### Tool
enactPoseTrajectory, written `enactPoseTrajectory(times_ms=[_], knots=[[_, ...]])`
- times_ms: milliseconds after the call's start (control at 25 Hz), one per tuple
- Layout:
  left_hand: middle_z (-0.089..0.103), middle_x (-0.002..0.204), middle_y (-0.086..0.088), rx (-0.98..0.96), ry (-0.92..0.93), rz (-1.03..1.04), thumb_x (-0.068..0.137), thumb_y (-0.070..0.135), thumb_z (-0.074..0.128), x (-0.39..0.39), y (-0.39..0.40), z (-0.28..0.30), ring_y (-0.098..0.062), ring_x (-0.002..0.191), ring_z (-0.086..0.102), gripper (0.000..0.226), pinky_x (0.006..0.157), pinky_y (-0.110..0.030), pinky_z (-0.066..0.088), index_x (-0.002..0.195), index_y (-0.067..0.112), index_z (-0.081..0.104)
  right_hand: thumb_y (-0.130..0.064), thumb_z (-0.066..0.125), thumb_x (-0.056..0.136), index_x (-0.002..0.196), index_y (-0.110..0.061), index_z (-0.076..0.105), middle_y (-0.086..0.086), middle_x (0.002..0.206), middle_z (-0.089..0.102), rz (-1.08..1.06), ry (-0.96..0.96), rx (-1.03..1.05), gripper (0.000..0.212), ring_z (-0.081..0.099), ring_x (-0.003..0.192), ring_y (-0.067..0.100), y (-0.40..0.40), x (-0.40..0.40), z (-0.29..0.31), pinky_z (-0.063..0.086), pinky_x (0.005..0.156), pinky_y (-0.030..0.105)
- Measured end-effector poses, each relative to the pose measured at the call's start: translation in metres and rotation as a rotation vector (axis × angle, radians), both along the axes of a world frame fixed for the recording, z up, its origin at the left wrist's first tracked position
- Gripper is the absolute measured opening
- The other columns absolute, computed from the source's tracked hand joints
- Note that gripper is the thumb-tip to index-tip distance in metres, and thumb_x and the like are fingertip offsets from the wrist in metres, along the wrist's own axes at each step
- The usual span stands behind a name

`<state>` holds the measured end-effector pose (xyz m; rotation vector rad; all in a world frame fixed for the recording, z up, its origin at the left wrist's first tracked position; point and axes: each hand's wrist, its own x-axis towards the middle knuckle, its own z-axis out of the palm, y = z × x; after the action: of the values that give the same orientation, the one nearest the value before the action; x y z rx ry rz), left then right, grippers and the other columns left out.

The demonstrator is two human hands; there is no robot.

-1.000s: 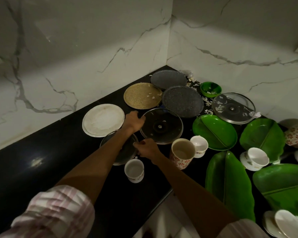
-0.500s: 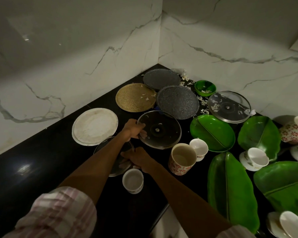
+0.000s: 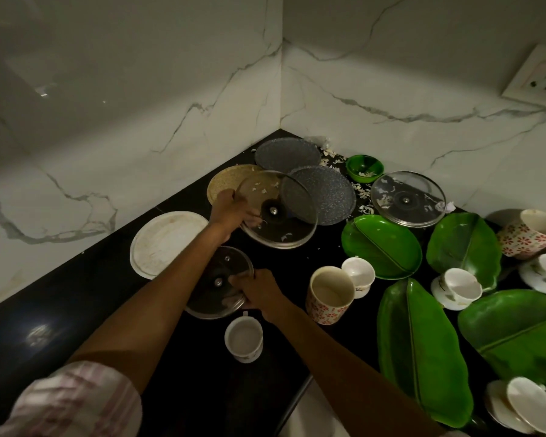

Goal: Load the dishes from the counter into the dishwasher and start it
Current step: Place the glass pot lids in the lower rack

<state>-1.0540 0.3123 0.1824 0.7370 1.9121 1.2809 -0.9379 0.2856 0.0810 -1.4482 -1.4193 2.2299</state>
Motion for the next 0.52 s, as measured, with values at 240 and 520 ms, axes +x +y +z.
enactPoseTrajectory(times_ms=[240, 520], knots=[[0.072, 0.091, -0.021, 0.171, 0.004, 0.162, 0.087, 0.013, 0.056, -0.028, -0.011, 0.031, -0.041, 0.086, 0.07, 0.005, 0.082, -0.056, 0.056, 0.089, 0.015, 0.061, -0.017, 0.071, 0.083, 0.101, -0.008, 0.069, 0.014, 0.095, 0.073, -0.194, -0.059, 0.135, 0.02, 0.072, 0.085, 0.027, 0.026, 0.015, 0.023, 0.06, 0.078, 0.046], [0.072, 0.068, -0.01, 0.379, -0.101, 0.272, 0.103, 0.006, 0.037, 0.0, -0.026, 0.069, -0.025, 0.064, 0.071, 0.018, 0.06, -0.034, 0.061, 0.094, 0.007, 0.053, -0.009, 0.061, 0.086, 0.067, -0.015, 0.071, 0.011, 0.063, 0.071, -0.325, 0.025, 0.5, 0.022, 0.071, 0.061, 0.017, 0.054, 0.07, 0.083, 0.06, 0.068, 0.034]])
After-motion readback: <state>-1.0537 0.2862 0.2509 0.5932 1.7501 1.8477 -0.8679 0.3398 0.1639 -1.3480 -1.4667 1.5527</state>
